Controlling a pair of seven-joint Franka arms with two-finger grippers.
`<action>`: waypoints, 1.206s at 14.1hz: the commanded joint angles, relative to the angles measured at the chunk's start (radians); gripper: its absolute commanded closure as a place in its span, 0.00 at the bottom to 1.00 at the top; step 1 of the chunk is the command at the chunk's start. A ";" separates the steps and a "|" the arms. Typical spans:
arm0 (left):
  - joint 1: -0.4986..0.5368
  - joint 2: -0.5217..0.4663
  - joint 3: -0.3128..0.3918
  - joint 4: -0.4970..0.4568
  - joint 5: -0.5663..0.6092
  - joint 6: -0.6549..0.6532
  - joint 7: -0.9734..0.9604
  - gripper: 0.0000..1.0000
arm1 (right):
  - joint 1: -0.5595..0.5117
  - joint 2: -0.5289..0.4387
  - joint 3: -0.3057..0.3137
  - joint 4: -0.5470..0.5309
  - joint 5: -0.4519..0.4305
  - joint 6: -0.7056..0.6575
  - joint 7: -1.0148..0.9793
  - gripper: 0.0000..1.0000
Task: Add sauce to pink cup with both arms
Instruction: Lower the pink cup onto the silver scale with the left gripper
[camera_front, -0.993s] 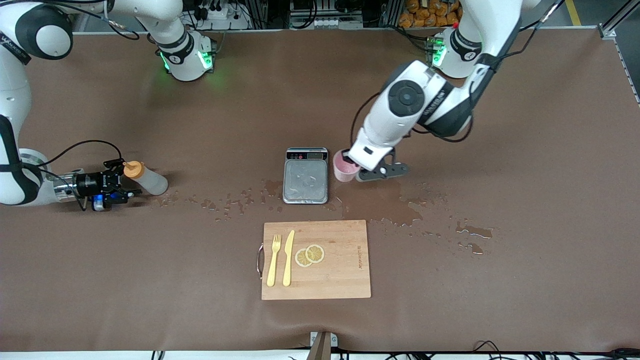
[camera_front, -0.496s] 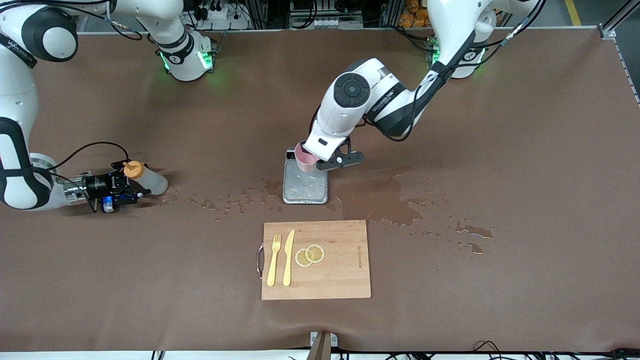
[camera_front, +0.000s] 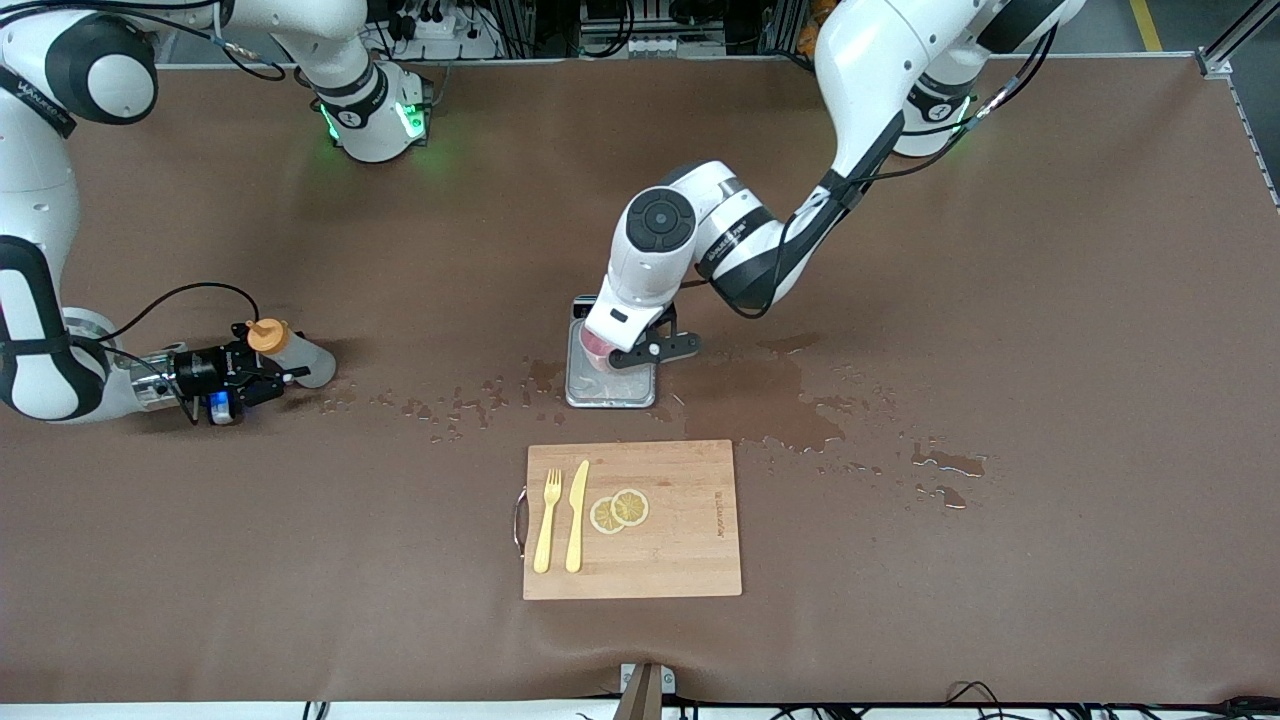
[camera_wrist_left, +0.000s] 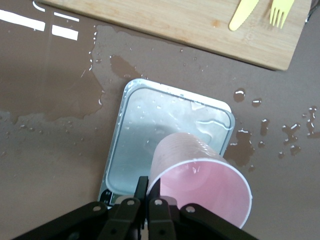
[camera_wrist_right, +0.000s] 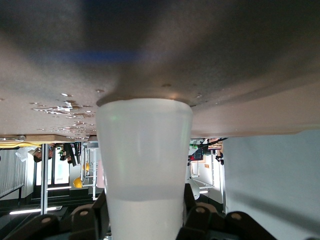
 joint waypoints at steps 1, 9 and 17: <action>-0.062 0.033 0.045 0.040 0.026 0.036 -0.039 1.00 | 0.004 -0.001 -0.001 0.017 0.012 -0.014 0.013 0.50; -0.074 0.067 0.052 0.043 0.026 0.068 -0.047 0.95 | 0.072 -0.021 0.002 0.110 -0.003 -0.036 0.131 0.57; -0.059 -0.031 0.052 0.040 0.031 0.052 -0.041 0.00 | 0.156 -0.045 0.007 0.304 -0.009 -0.106 0.431 0.54</action>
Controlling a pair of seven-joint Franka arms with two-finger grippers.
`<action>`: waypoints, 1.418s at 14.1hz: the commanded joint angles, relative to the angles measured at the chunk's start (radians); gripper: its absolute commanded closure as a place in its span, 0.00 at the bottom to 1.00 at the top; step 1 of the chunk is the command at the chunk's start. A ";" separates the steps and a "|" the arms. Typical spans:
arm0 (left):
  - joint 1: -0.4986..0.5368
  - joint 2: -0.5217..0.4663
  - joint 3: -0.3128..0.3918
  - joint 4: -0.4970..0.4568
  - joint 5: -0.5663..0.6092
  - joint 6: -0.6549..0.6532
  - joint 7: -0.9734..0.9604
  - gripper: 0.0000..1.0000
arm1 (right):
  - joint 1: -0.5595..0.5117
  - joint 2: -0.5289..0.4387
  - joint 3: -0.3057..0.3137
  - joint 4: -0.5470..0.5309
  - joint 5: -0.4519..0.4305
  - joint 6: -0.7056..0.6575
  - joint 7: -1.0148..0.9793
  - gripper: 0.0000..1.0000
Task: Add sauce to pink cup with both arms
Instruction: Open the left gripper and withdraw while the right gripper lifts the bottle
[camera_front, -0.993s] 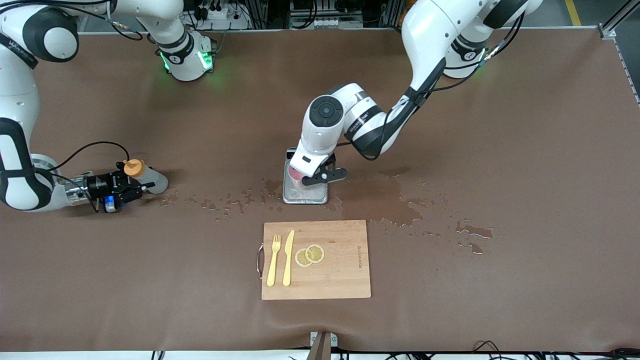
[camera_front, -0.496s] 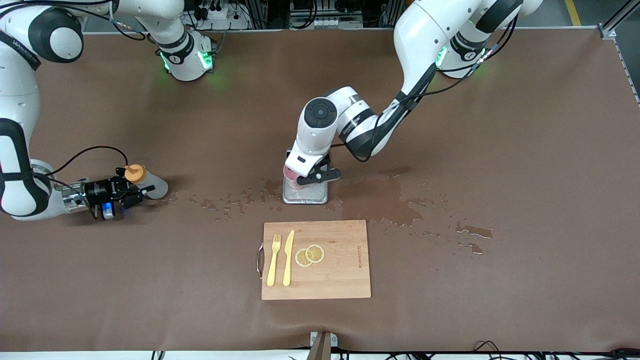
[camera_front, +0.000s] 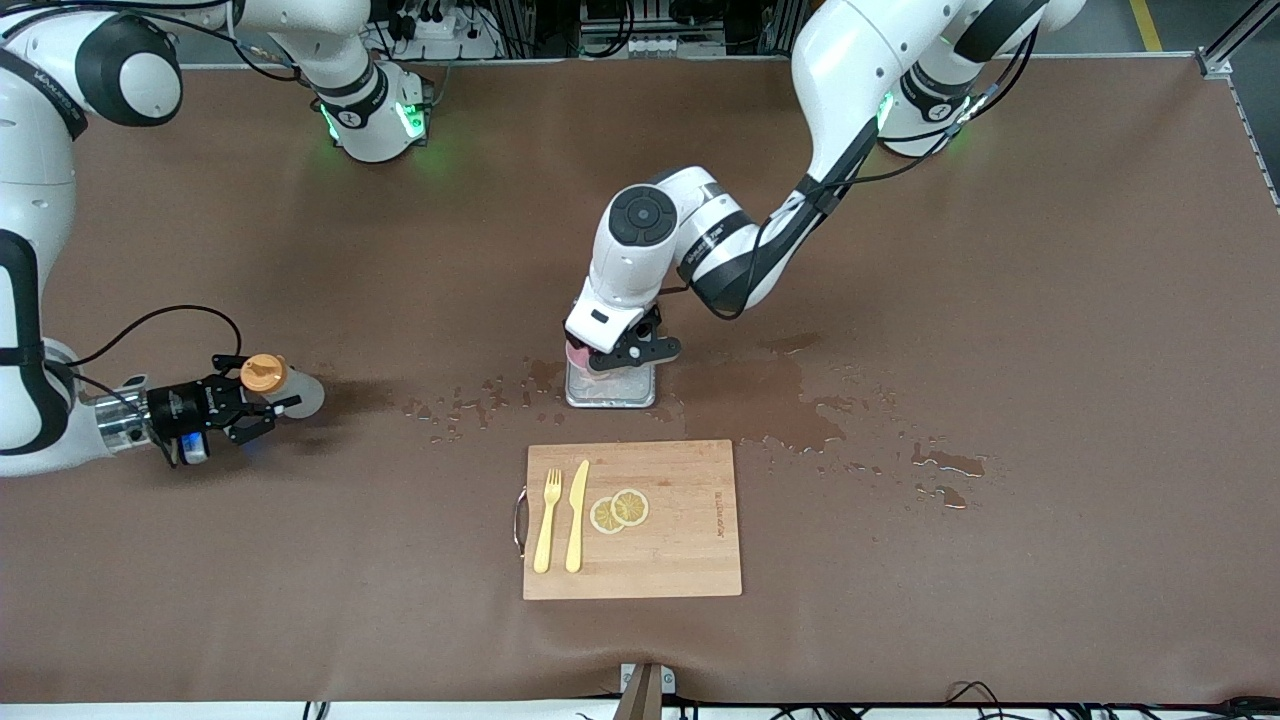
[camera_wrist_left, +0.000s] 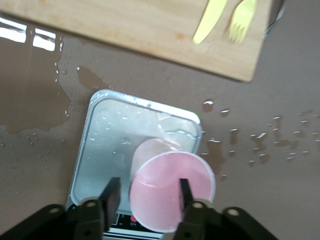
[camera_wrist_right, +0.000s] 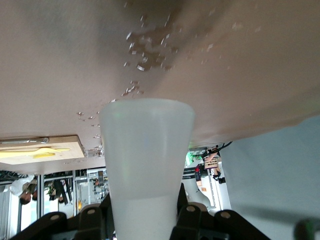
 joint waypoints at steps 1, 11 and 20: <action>0.006 -0.077 0.009 -0.015 0.030 -0.042 -0.020 0.00 | 0.034 -0.029 -0.004 0.048 -0.008 -0.055 0.126 0.54; 0.130 -0.243 0.001 -0.021 0.018 -0.267 0.054 0.00 | 0.252 -0.098 -0.010 0.246 -0.213 -0.077 0.539 0.51; 0.354 -0.378 -0.002 -0.068 -0.030 -0.453 0.354 0.00 | 0.435 -0.152 -0.013 0.252 -0.347 -0.066 0.847 0.52</action>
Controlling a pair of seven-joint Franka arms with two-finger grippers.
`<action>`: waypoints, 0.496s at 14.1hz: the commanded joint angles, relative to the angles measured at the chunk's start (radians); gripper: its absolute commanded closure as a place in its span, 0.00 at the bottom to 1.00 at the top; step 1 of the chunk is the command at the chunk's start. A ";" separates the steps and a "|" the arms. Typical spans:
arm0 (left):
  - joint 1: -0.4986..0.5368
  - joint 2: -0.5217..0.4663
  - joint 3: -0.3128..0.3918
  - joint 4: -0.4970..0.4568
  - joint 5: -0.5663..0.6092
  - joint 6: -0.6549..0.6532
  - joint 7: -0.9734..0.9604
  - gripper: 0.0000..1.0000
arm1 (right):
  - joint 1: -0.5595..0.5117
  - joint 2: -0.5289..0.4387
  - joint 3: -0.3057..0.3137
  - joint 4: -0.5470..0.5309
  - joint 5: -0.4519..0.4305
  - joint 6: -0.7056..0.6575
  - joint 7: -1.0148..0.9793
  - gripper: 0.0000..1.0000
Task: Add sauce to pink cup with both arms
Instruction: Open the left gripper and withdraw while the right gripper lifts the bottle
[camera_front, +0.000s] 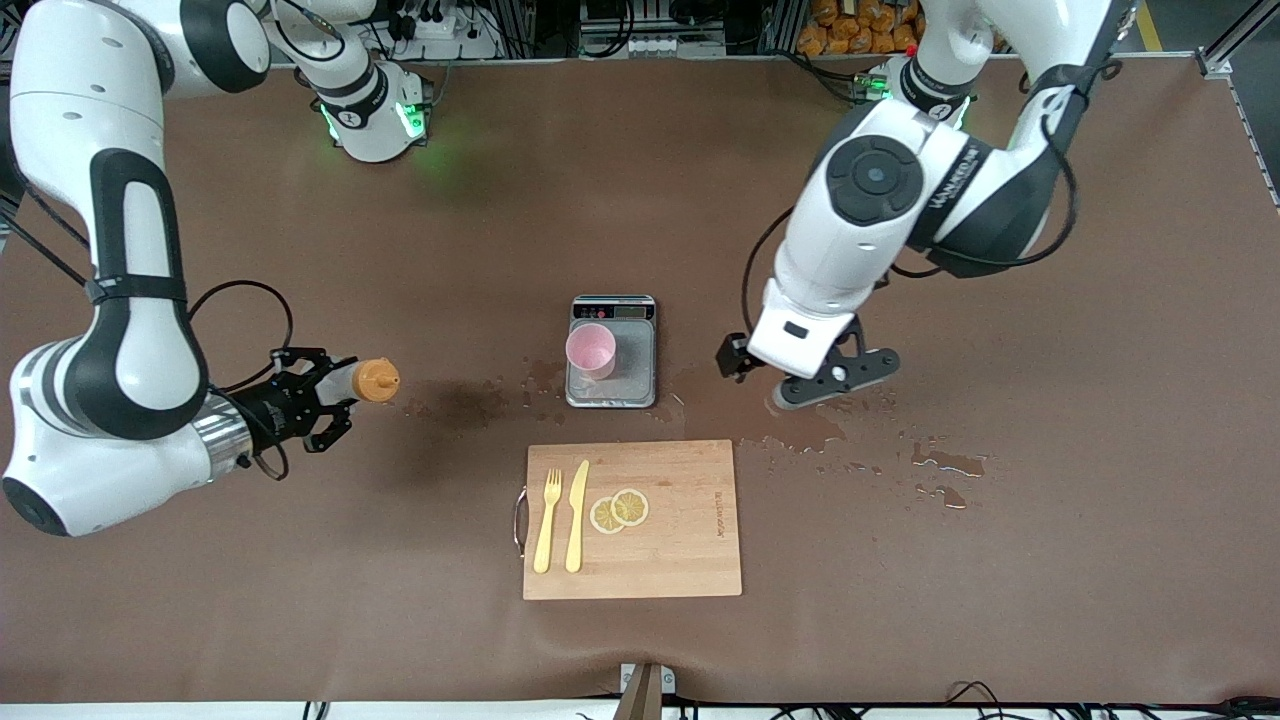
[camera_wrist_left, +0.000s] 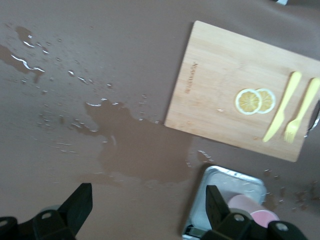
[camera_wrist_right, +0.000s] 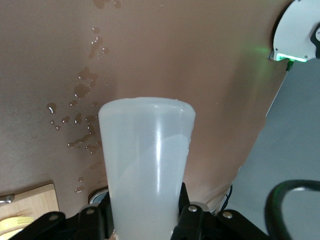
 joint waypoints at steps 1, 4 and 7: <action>0.077 -0.097 -0.008 -0.092 -0.028 -0.049 0.142 0.00 | 0.043 -0.036 -0.011 0.019 -0.046 0.005 0.077 0.52; 0.202 -0.169 -0.008 -0.164 -0.029 -0.054 0.370 0.00 | 0.122 -0.067 -0.010 0.030 -0.160 0.086 0.186 0.53; 0.262 -0.183 -0.008 -0.186 -0.032 -0.054 0.496 0.00 | 0.220 -0.090 -0.011 0.031 -0.272 0.114 0.281 0.54</action>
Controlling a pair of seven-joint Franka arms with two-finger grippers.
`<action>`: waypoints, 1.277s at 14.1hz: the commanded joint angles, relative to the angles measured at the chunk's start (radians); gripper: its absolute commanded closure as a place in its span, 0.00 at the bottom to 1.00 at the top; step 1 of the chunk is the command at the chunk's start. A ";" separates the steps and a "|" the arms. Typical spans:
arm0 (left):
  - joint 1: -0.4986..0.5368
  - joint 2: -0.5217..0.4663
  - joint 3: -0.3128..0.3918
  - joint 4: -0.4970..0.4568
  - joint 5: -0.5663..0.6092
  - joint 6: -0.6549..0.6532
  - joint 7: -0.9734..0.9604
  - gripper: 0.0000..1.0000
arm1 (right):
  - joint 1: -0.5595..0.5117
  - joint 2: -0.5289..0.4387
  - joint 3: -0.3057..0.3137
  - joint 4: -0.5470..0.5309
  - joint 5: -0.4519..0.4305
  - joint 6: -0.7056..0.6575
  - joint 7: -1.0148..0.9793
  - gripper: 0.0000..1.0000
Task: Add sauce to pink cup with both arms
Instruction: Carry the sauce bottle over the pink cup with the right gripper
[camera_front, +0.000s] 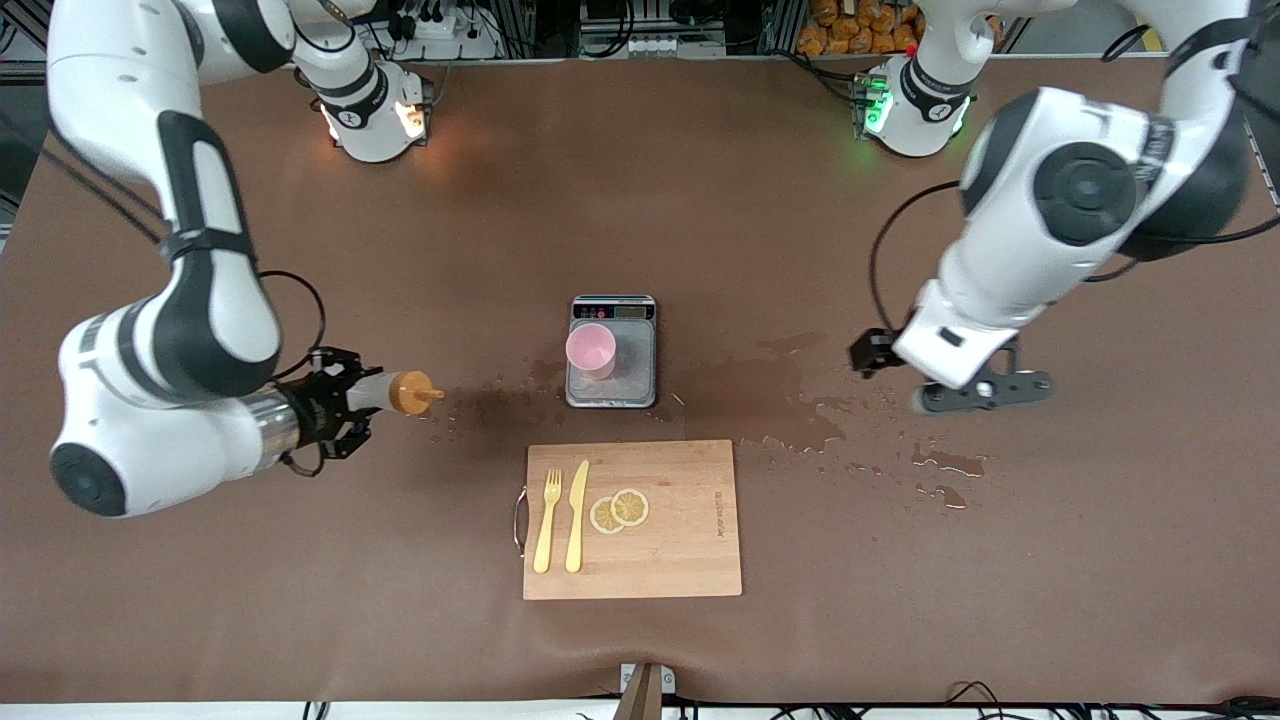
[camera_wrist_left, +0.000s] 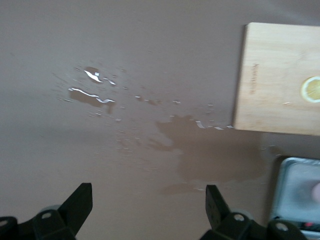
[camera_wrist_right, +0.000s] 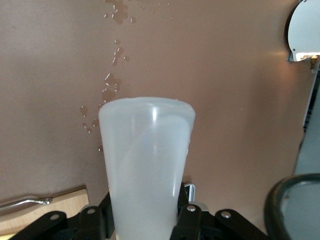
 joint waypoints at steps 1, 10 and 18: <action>0.037 -0.043 -0.010 -0.054 -0.017 0.003 0.070 0.00 | 0.096 -0.055 -0.012 -0.007 -0.129 0.011 0.108 0.55; 0.119 -0.063 -0.010 -0.060 -0.048 -0.005 0.180 0.00 | 0.266 -0.062 -0.009 -0.012 -0.296 -0.046 0.244 0.58; 0.126 -0.061 -0.010 -0.062 -0.051 -0.010 0.182 0.00 | 0.394 -0.036 -0.013 -0.059 -0.461 -0.104 0.337 0.58</action>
